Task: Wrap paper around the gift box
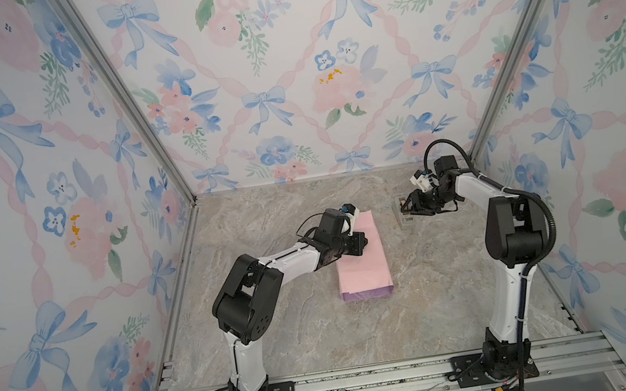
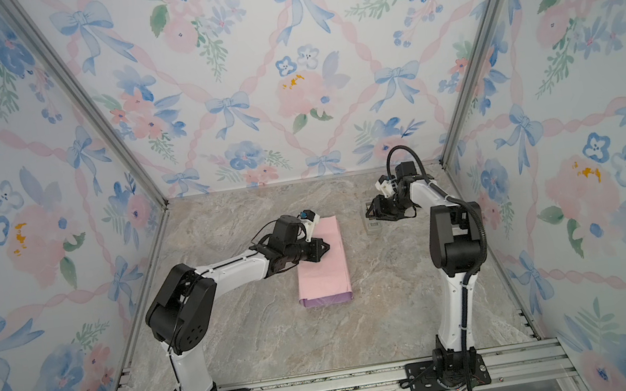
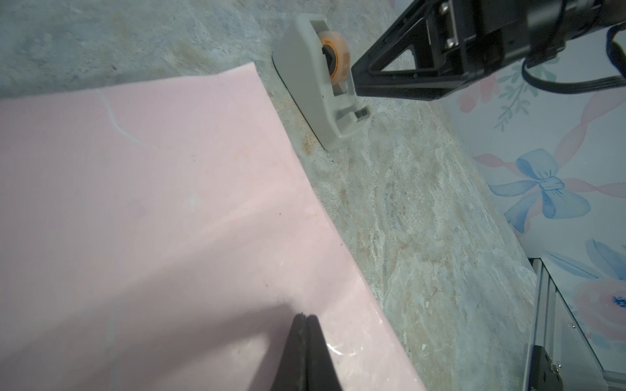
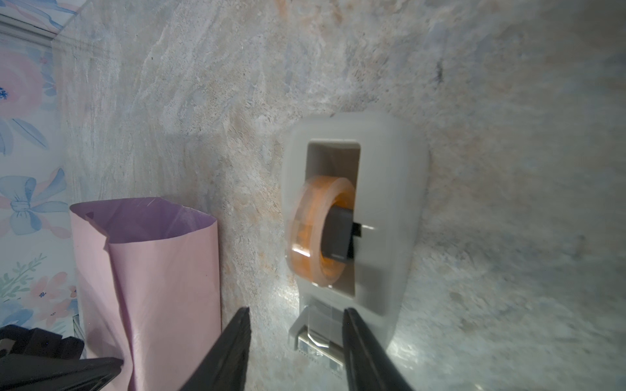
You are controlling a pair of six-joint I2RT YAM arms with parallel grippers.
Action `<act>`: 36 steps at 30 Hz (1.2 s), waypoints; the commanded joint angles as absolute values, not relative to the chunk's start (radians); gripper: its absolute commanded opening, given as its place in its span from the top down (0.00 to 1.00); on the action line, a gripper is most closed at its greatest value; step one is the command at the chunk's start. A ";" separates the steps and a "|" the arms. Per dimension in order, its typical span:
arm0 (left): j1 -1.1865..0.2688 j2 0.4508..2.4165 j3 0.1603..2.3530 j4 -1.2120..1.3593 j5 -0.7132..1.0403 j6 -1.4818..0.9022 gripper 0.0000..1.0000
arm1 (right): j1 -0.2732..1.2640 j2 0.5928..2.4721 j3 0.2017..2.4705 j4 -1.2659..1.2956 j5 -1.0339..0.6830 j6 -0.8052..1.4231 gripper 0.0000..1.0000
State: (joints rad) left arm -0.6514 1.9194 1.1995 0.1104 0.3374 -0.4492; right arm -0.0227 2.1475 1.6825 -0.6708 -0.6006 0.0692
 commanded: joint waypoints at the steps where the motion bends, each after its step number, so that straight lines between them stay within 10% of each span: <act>1: -0.644 1.940 1.169 -0.016 0.318 -0.460 0.98 | -0.040 2.182 1.728 -0.736 -0.654 0.022 0.55; 36: -0.648 1.950 1.189 -0.016 0.325 -0.474 0.98 | -0.093 2.411 1.898 -0.988 -0.936 -0.183 0.72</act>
